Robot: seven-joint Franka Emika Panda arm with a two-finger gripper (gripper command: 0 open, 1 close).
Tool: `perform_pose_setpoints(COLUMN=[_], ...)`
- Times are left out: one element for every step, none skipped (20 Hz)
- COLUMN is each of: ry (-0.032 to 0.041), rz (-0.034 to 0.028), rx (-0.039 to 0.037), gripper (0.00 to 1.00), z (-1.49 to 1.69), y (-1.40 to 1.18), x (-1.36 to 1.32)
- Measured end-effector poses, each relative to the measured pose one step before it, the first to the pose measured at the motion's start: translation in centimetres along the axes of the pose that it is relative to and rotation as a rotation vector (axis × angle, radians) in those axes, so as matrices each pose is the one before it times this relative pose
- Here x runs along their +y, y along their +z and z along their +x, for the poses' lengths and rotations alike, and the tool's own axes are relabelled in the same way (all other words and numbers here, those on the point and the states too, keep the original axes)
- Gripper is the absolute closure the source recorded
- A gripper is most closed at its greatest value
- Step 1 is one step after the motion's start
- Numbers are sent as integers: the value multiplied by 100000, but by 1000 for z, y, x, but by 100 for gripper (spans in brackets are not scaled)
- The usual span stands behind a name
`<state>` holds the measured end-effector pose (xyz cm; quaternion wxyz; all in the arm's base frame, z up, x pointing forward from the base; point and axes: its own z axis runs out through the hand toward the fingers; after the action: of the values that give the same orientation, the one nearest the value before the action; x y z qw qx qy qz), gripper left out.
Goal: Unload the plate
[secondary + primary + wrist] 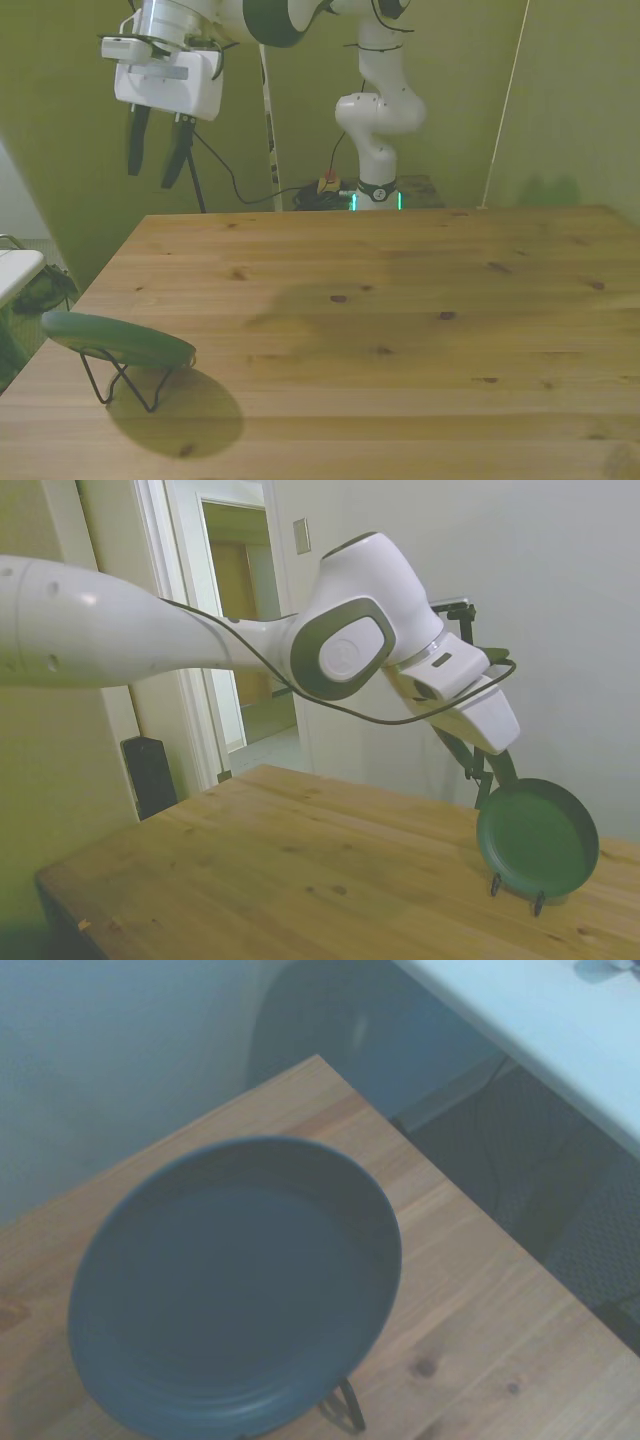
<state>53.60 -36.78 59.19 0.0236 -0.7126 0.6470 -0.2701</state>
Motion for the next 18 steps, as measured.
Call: perform_pose_setpoints(ry=[-1428,-5164,98,529,738,1061,1479,2076,2241,1989,1509,938,520,129,-61,-533,-480,-551], rz=[946,2887,98,600,1124,1512,1648,1429,1594,2044,2102,1869,1919,1934,1810,1593,1181,554], rx=[-1570,-5053,23,660,1100,678,618,-195,-405,-571,-991,-1481,-1404,-1315,-1351,-1038,-482,-170], gripper=[0,0,0,0,0,0,0,0,0,0,0,0,0,0,0,0,0,0], z=[-513,-1797,25,93,190,197,290,300,304,305,238,171,162,145,105,79,35,-38], y=[21,-1437,2,5,19,122,275,391,463,481,473,414,327,283,400,576,814,970], x=[-623,-1124,13,-29,-55,-40,14,79,23,-6,-38,-115,-143,-208,-182,-170,-77,-59])
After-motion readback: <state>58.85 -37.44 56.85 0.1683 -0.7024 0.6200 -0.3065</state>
